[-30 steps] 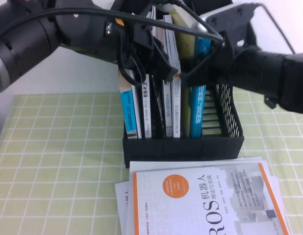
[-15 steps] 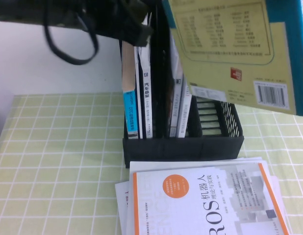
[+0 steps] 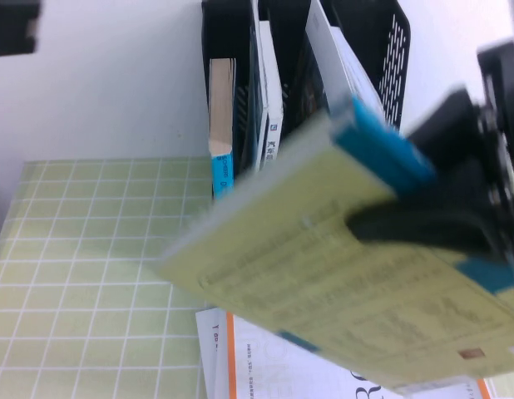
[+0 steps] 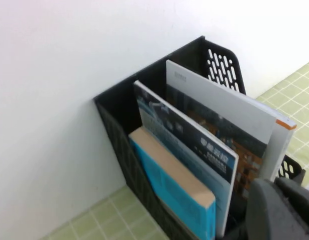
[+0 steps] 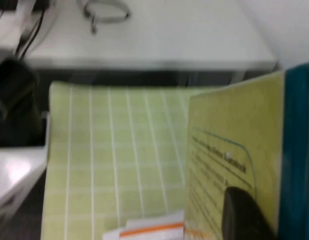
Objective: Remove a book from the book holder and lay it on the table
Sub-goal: Place the picked book on the book
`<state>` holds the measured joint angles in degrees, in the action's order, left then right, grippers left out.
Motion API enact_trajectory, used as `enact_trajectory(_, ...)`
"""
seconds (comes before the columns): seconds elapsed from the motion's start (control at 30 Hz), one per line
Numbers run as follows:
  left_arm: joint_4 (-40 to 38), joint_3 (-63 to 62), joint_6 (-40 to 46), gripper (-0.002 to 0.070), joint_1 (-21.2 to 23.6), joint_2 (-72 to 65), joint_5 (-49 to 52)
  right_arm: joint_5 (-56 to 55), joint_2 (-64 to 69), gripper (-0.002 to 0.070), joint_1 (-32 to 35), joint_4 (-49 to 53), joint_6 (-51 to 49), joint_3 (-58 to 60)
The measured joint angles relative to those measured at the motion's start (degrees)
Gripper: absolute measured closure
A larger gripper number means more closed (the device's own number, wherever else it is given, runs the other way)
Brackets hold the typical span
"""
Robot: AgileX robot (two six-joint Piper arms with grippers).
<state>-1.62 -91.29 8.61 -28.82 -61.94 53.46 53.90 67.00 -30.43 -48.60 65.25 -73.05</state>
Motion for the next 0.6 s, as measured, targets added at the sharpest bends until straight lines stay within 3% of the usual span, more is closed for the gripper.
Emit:
enact_trajectory(0.13, 2.3, 0.3, -5.4, 0.0678, 0.0, 3.0, 5.4, 7.8, 0.2, 0.0465, -1.0, 12.0, -2.6, -2.5)
enact_trajectory(0.37, 2.1, 9.0, -8.6, 0.0678, 0.0, 7.9, 6.5, 6.5, 3.0, 0.0465, -9.5, 36.1, -10.9, -4.8)
enact_trajectory(0.47, 2.1, 14.3, -10.0, 0.0678, 0.0, 9.7, 5.4, 6.7, 6.7, 0.0464, -16.8, 48.6, -20.0, -4.8)
enact_trajectory(0.6, 2.1, 20.5, -12.4, 0.0678, 0.0, 11.5, 3.2, 5.1, 13.3, 0.0465, -28.1, 67.8, -39.7, -5.3)
